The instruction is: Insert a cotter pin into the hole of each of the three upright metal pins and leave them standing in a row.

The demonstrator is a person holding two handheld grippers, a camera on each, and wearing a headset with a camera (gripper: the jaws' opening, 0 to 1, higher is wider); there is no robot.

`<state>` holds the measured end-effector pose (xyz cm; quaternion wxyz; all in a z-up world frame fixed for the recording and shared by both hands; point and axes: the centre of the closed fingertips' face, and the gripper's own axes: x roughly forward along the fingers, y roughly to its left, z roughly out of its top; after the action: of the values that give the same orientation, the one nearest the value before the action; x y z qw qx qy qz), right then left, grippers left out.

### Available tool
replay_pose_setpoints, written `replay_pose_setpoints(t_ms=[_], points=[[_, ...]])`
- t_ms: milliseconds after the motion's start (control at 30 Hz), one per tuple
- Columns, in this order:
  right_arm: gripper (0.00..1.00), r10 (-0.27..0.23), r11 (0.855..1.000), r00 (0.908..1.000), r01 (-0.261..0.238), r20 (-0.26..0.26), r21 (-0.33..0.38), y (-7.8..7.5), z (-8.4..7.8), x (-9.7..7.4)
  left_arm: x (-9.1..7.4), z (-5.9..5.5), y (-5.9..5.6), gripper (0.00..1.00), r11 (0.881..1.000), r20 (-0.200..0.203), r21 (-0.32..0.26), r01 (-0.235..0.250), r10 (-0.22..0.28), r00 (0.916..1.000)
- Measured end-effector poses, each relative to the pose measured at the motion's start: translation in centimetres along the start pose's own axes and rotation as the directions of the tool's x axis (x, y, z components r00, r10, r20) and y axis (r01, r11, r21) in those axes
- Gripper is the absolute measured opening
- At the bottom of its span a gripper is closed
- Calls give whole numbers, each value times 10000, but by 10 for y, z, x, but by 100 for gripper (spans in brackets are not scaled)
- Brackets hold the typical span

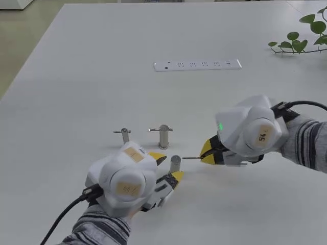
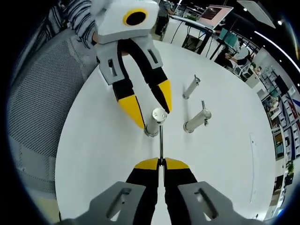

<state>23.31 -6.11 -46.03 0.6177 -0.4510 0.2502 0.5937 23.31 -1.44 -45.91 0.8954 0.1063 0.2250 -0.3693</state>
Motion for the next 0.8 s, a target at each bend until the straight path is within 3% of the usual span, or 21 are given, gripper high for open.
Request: replay_pose_setpoints(t_ms=[267, 800], points=[[0, 75, 9998, 10000, -75, 23, -158, 0, 1, 3, 8, -11, 2, 17, 9996, -443, -225, -197, 187, 9988], [0, 44, 9992, 10000, -43, 32, -409, -2, 7, -1, 16, -11, 0, 11, 9977, -438, -652, -173, 145, 9989]])
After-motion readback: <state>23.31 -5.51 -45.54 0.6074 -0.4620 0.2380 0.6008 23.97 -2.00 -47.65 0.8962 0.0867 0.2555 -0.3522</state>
